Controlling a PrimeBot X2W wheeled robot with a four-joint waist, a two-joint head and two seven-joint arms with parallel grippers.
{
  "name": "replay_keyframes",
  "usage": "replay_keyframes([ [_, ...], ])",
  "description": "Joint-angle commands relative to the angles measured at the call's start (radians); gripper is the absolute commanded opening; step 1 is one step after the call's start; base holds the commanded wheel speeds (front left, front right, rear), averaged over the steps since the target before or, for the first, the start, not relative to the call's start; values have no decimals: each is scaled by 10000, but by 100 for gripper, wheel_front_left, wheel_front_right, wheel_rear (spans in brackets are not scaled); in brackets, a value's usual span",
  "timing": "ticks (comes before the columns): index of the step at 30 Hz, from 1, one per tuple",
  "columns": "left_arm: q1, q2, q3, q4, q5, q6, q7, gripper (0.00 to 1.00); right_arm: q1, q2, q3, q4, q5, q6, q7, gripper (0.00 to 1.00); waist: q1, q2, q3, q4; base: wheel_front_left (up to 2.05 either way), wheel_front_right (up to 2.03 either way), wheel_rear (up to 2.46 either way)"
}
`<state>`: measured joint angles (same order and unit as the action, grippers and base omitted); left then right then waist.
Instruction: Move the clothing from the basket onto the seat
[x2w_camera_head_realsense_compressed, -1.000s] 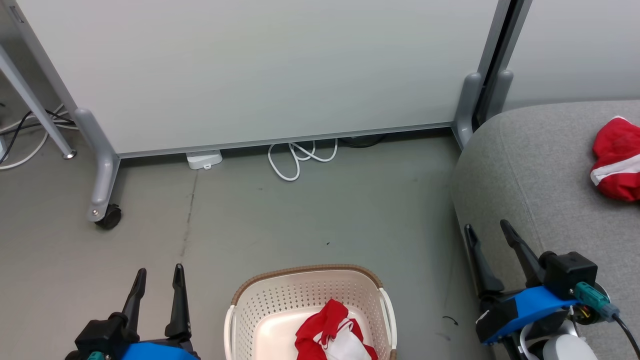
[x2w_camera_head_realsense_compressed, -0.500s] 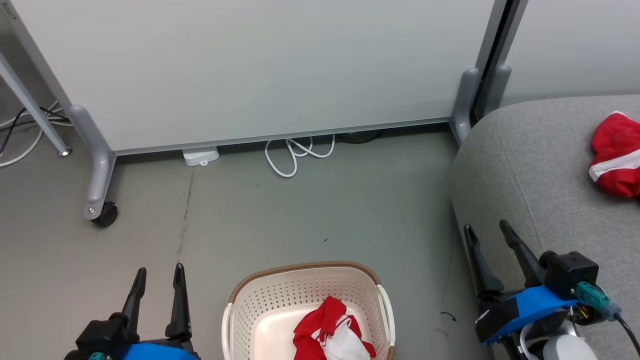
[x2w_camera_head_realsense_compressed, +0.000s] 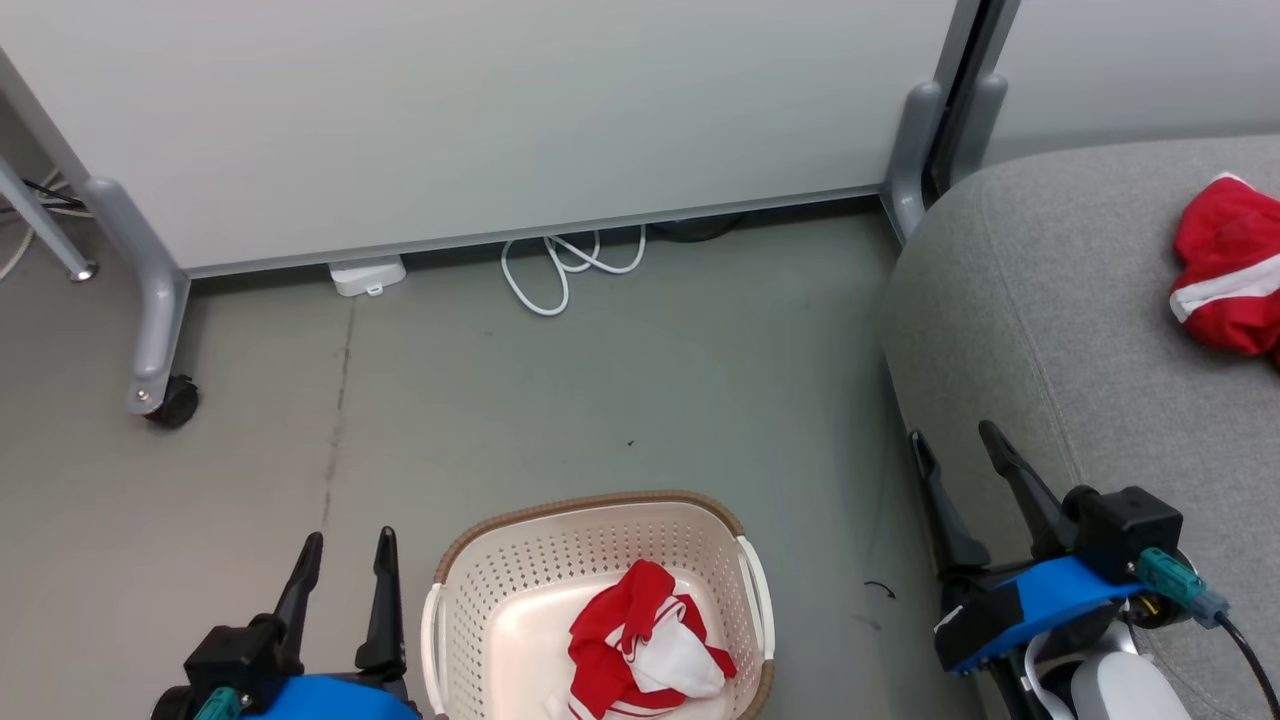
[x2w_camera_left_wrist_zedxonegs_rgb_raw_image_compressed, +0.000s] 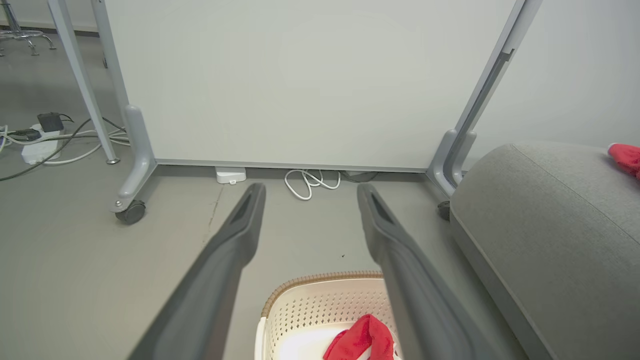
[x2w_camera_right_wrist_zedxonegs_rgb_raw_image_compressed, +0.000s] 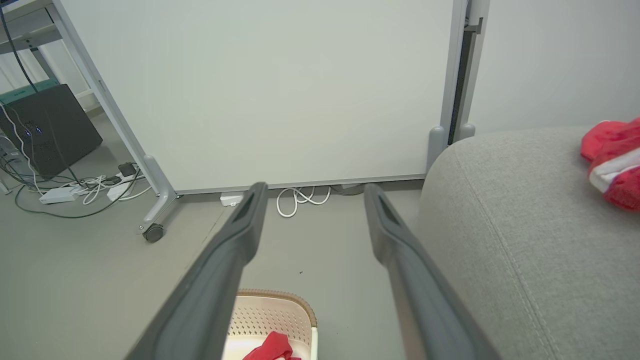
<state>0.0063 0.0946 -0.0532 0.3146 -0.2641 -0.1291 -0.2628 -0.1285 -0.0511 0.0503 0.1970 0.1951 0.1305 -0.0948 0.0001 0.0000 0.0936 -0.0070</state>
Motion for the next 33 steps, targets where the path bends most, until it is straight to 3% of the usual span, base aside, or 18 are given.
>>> replay_keyframes([
  [1,-299,108,-147,162,-56,-21,-30,100,-204,11,17,-66,37,5,-32,100,-1,0,242,-177,0,0,0],
  [14,-2032,340,-2151,2814,-915,-18,-29,100,-931,7,497,-187,284,5,-249,100,-1,0,2078,-1532,0,0,0],
  [23,-3710,893,-4071,4935,-1721,-17,79,100,-1590,10,937,-204,966,5,-697,100,-1,0,3924,-2684,0,0,0],
  [33,-5376,1222,-5615,6445,-2653,-17,827,100,-2041,10,1232,-336,1262,5,-1101,100,-1,0,5595,-3029,0,0,0],
])
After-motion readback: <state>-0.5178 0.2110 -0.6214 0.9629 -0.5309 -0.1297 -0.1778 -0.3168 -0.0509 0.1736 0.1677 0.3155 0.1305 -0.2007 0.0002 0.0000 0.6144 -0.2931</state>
